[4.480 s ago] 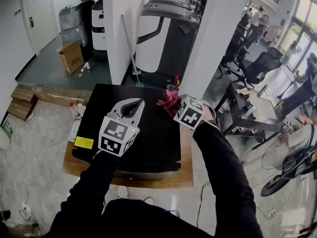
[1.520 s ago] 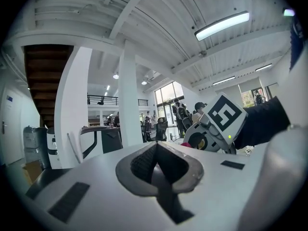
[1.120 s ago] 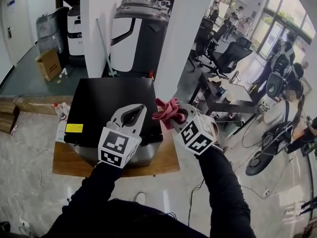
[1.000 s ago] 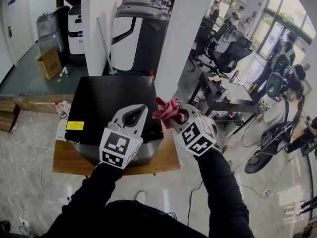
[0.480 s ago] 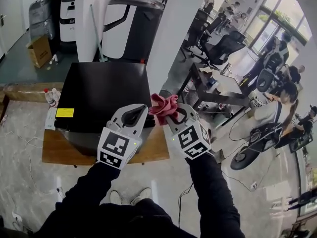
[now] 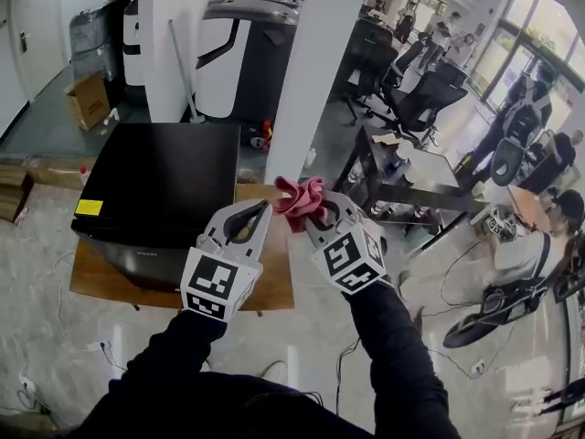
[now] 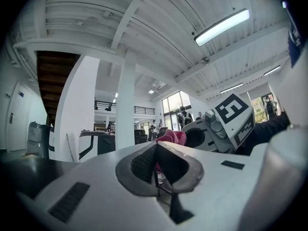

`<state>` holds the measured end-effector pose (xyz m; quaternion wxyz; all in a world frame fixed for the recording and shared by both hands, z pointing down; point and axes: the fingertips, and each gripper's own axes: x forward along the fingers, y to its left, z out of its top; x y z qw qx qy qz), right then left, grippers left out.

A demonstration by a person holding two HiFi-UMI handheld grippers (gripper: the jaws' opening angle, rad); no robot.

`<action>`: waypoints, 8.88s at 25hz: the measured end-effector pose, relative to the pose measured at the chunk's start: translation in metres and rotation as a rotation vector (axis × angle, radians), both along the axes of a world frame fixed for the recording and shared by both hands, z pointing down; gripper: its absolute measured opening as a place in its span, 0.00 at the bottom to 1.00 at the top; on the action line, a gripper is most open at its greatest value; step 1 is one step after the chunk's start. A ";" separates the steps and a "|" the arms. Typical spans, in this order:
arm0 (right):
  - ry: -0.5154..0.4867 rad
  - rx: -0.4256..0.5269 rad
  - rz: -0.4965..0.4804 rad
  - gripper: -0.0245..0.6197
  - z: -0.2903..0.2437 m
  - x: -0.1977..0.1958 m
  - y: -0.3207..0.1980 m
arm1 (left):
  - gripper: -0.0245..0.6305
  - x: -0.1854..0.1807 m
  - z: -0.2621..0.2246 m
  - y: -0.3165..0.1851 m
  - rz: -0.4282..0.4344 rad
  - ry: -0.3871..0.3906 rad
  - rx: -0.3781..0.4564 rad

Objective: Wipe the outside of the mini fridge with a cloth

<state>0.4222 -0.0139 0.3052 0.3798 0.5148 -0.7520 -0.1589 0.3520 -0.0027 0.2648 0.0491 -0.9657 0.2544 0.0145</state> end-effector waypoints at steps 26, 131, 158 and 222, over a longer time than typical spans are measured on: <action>-0.190 -0.033 -0.290 0.14 0.093 0.031 -0.172 | 0.05 0.097 0.132 -0.053 -0.274 0.079 -0.164; 0.408 -0.446 -0.421 0.14 0.423 -0.084 -0.105 | 0.05 -0.043 0.331 0.013 -0.345 -0.081 -0.297; 0.198 -0.273 -0.191 0.14 0.256 -0.065 -0.015 | 0.05 -0.095 0.217 0.033 -0.214 -0.008 -0.192; 0.312 0.017 -0.295 0.14 0.176 -0.496 -0.059 | 0.05 -0.468 0.183 -0.021 -0.360 -0.071 -0.119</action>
